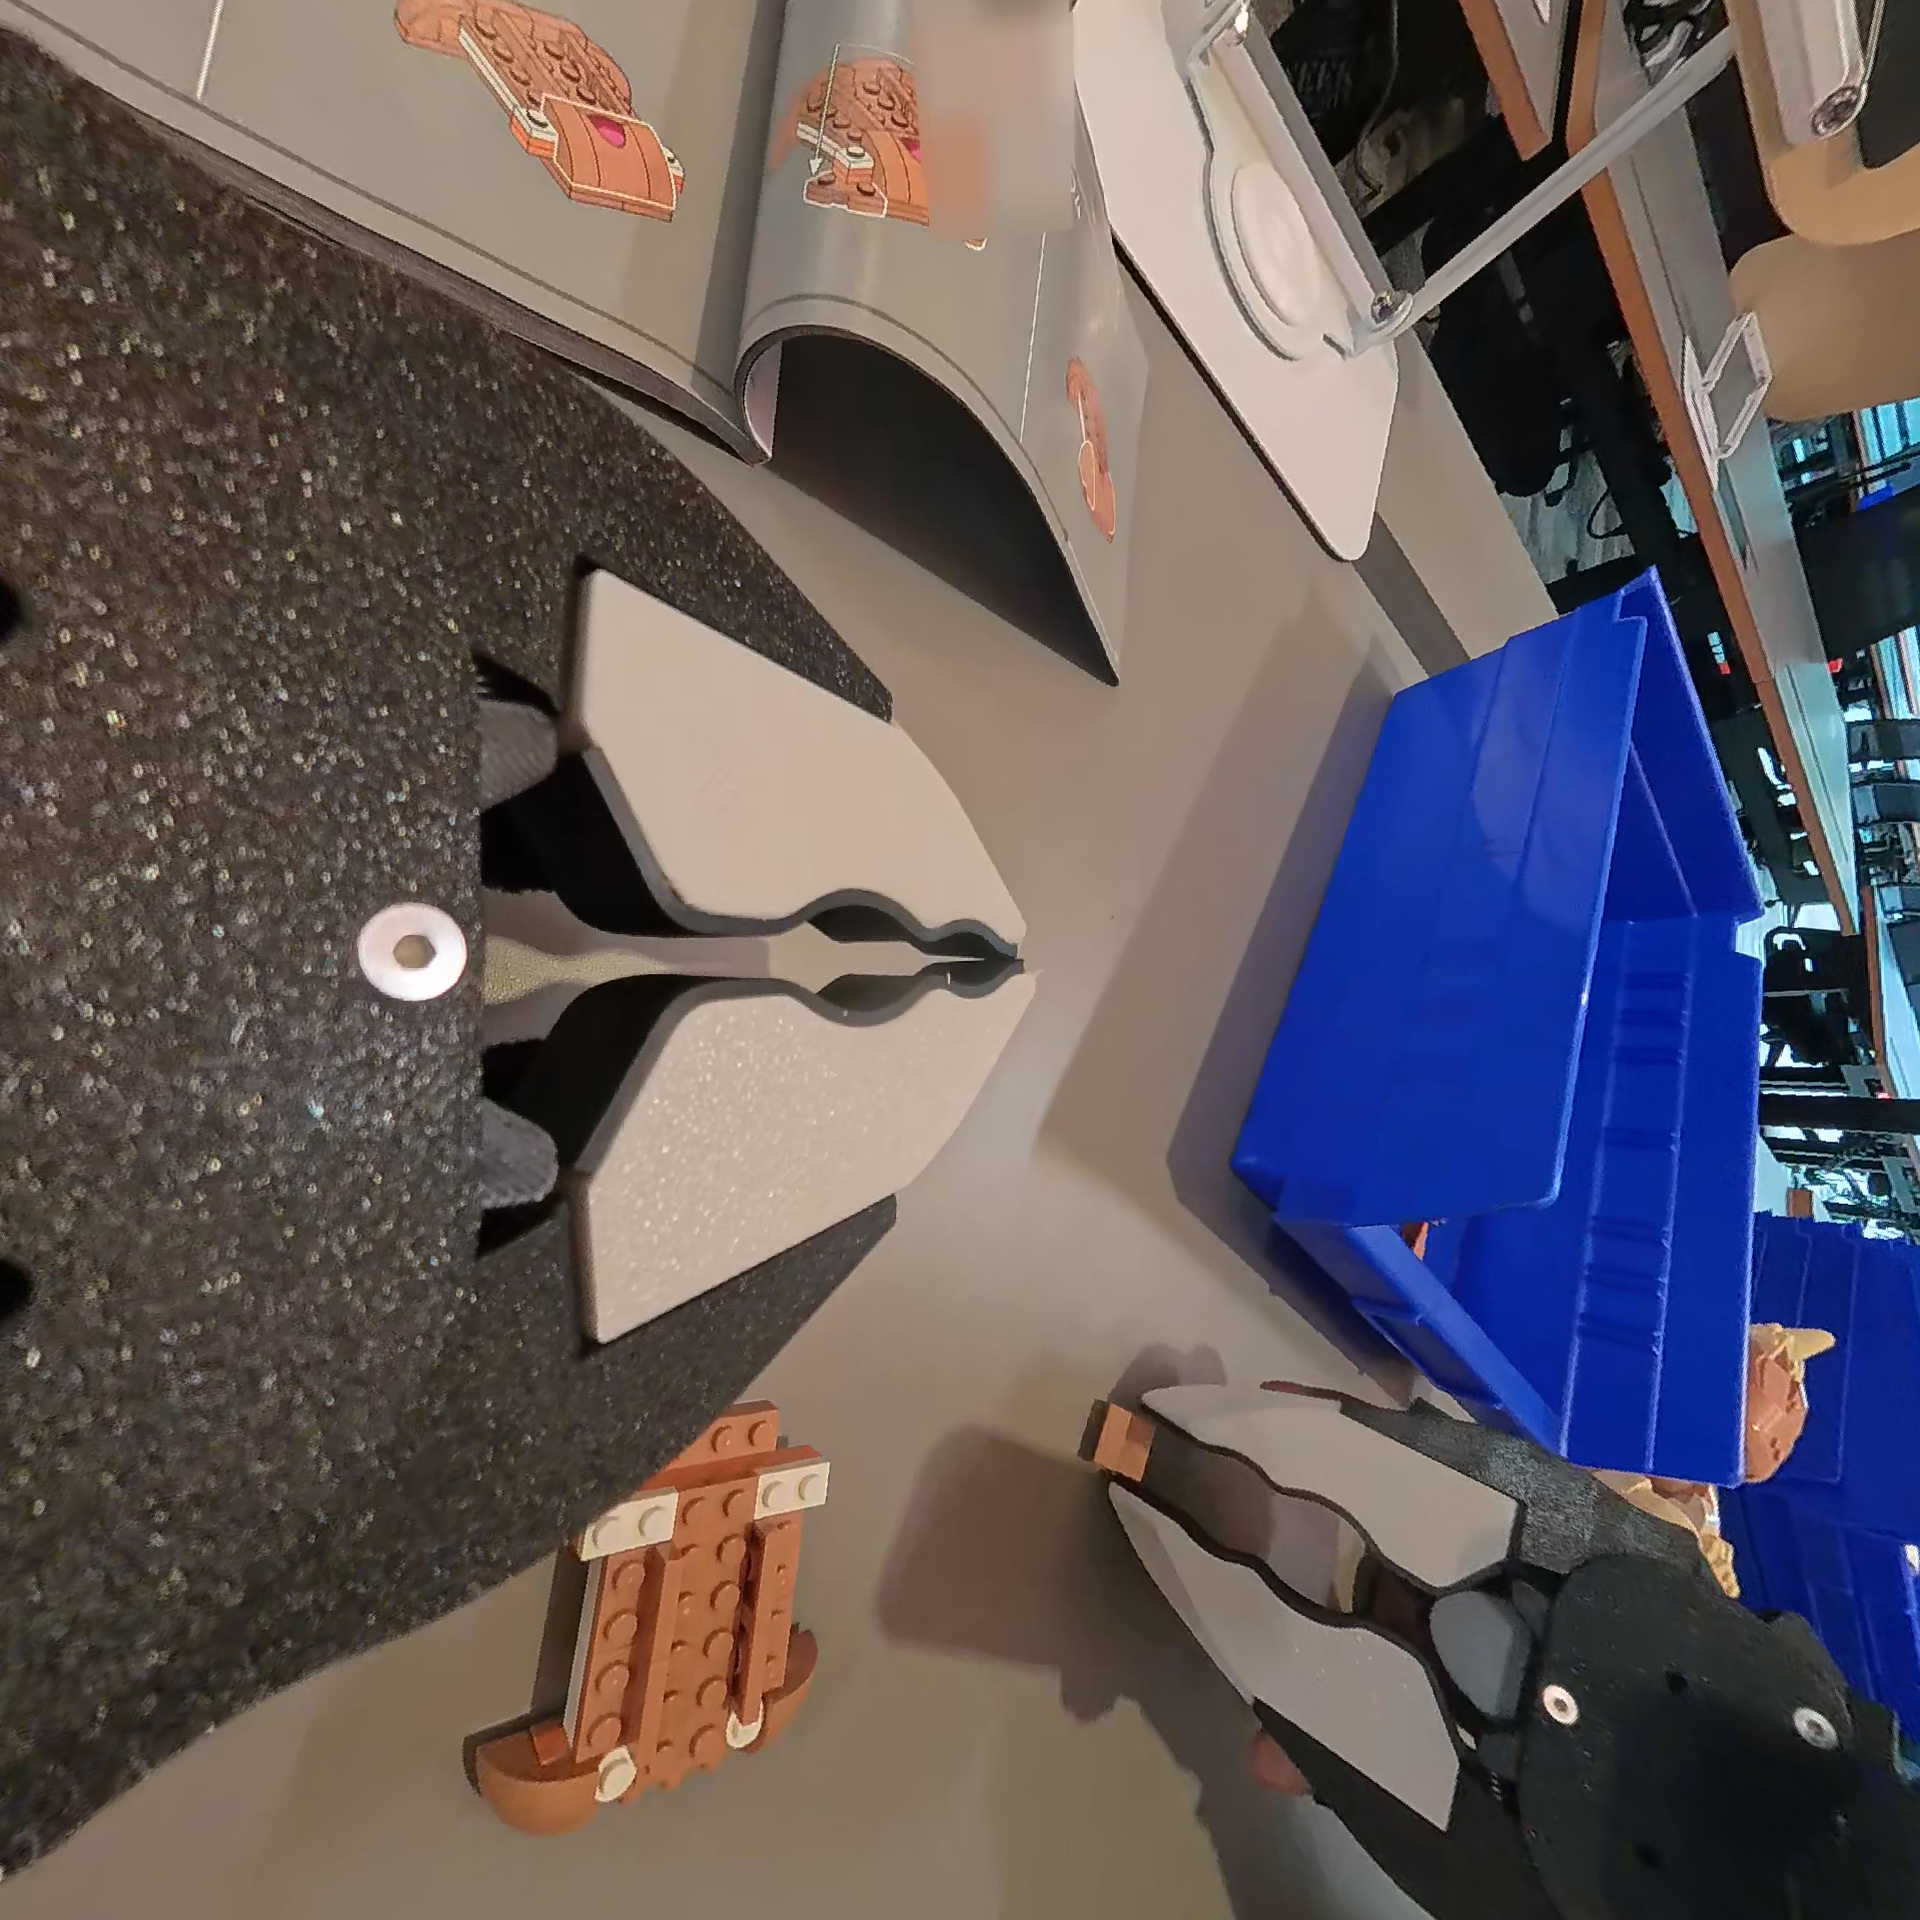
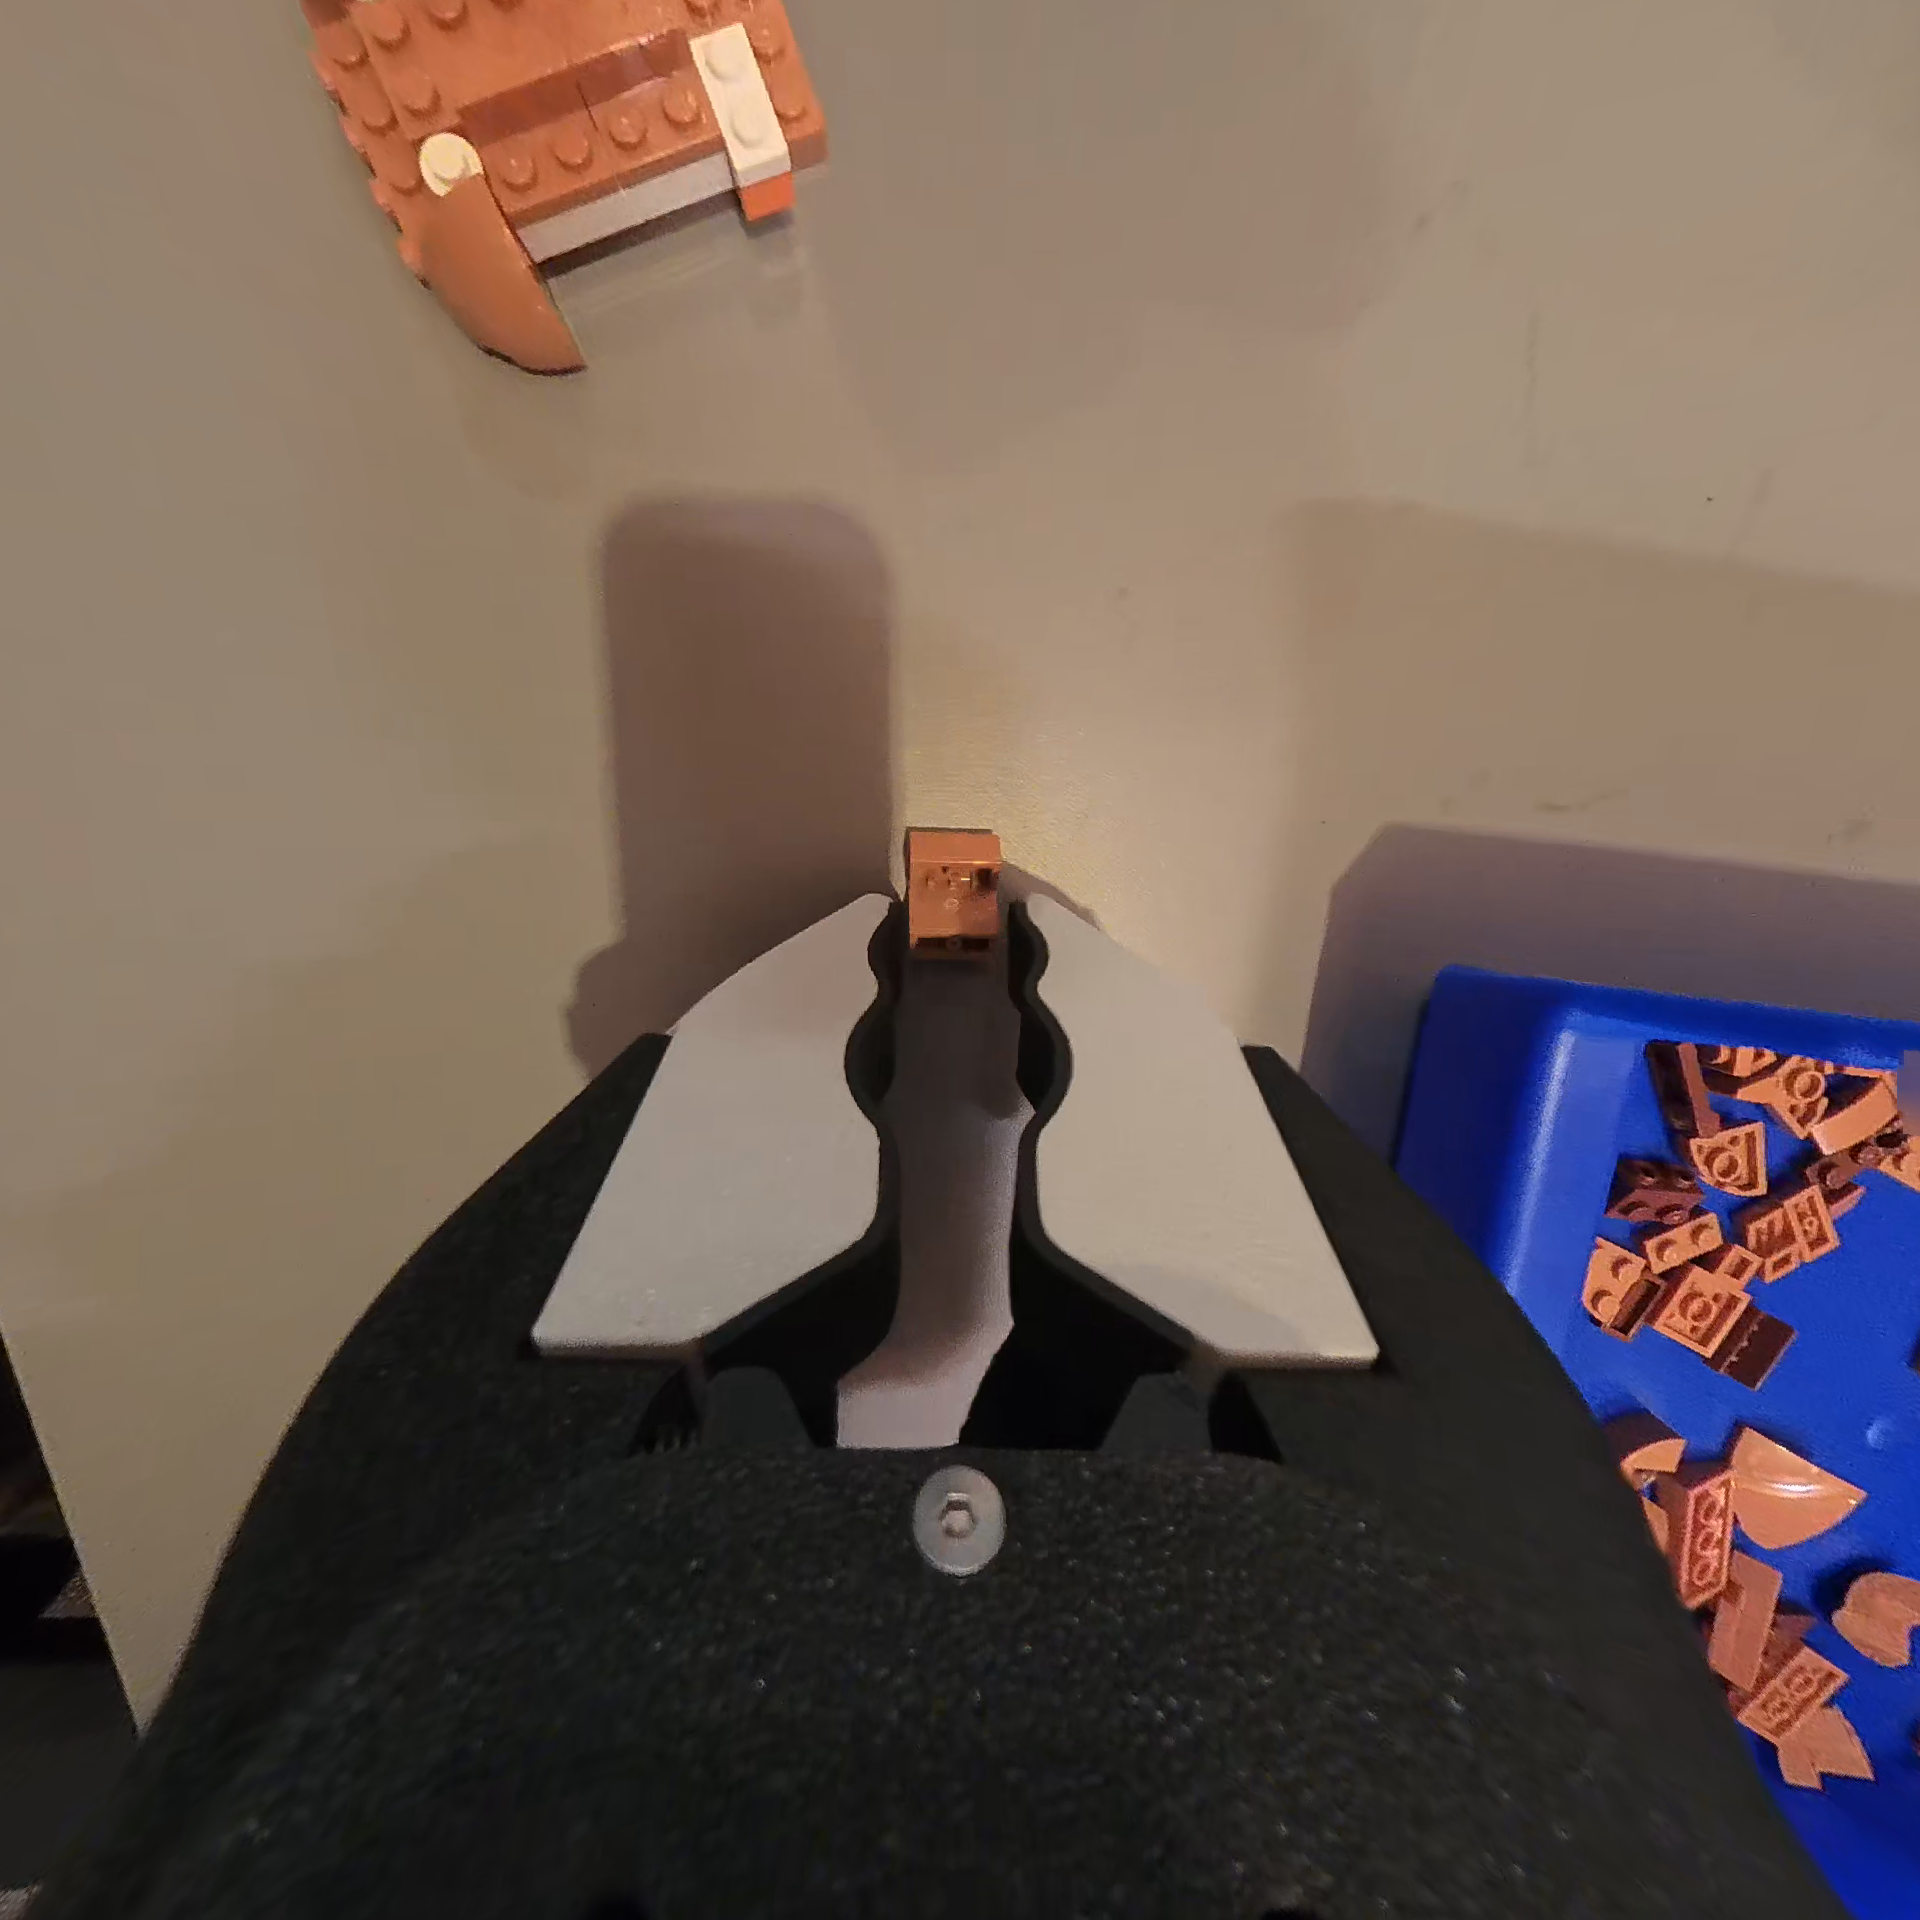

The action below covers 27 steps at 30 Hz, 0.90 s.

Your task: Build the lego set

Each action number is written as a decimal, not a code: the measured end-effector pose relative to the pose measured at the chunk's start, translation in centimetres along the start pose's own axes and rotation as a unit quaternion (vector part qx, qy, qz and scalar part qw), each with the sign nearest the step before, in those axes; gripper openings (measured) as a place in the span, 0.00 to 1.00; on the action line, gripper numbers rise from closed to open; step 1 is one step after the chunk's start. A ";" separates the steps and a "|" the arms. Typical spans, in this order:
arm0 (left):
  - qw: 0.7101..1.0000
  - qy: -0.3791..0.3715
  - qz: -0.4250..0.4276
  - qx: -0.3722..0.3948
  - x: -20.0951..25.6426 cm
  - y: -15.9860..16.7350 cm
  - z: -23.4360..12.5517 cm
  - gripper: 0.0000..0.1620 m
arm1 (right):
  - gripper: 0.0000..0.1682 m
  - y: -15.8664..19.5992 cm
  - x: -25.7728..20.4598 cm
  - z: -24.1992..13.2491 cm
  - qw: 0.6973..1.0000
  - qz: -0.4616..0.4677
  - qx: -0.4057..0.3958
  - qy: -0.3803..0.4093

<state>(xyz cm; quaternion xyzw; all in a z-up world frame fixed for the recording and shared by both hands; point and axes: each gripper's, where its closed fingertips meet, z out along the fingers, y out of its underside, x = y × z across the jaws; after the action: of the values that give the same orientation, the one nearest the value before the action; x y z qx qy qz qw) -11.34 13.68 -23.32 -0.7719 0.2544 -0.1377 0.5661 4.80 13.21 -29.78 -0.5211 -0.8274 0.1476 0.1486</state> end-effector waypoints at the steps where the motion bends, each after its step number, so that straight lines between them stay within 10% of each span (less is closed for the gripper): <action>1: 1.000 0.000 -0.001 0.001 0.0 0.0 0.0 0.00 | 0.12 0.0 0.0 -0.1 1.000 0.000 0.001 0.000; 27: 0.998 0.060 -0.011 0.007 2.7 -0.2 0.9 0.00 | 0.19 -3.7 0.7 -1.9 0.997 0.012 0.079 -0.010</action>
<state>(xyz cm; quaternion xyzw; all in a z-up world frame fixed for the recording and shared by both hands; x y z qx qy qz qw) -8.66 12.94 -23.63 -0.7609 0.2783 -0.1917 0.5539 2.19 12.50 -26.54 -0.5160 -0.8083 0.2194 0.1794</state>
